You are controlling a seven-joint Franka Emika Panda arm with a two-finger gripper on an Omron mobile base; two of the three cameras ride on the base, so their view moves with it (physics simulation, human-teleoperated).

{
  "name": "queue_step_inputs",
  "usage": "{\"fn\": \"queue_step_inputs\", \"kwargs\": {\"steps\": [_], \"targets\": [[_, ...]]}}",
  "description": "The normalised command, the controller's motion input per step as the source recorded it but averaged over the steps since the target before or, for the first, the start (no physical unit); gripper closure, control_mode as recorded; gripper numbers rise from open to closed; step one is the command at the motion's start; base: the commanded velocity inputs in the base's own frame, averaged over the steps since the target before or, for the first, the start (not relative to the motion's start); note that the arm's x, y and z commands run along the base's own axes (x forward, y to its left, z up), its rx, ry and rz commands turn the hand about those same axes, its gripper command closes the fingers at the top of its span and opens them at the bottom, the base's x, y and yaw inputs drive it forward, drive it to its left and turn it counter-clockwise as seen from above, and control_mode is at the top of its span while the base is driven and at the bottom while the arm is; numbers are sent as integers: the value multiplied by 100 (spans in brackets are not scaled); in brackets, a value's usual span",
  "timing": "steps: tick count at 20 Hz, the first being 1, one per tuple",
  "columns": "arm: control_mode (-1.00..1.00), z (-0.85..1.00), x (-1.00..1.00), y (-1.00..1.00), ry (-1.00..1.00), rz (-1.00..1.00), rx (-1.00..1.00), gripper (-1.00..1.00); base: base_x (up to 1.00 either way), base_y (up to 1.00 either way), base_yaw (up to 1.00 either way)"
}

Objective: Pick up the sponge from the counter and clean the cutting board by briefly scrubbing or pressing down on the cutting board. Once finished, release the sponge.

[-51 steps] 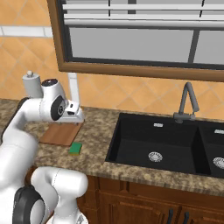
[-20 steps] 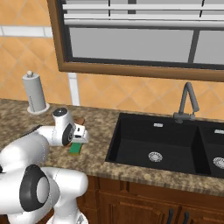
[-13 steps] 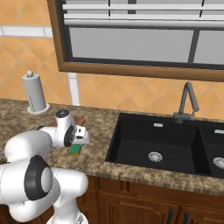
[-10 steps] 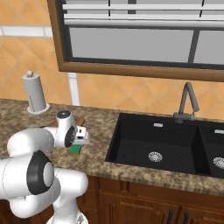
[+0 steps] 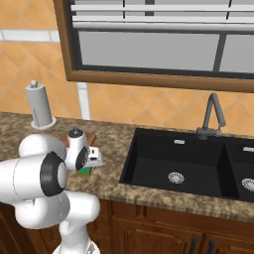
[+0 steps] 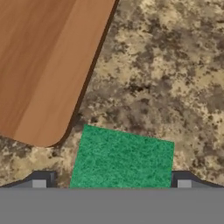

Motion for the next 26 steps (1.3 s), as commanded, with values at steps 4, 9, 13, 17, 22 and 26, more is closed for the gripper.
{"fn": "queue_step_inputs", "kwargs": {"steps": [4, 9, 13, 17, 22, 26], "targets": [[-100, -34, 0, 0, 0, 0, 0, -100, 0, 0, 0], [-100, -41, 0, 1, 0, 0, 0, 100, 0, 0, 0], [-100, -40, -26, 0, 0, 0, 0, 100, 0, 0, 0], [-100, -15, -17, 0, 0, -1, 0, 100, 0, 0, 0], [-100, 33, -11, 0, -2, -4, 5, 100, 0, 0, 0], [-100, 97, 17, 1, 5, 0, 0, 100, 0, 0, 0]]}}
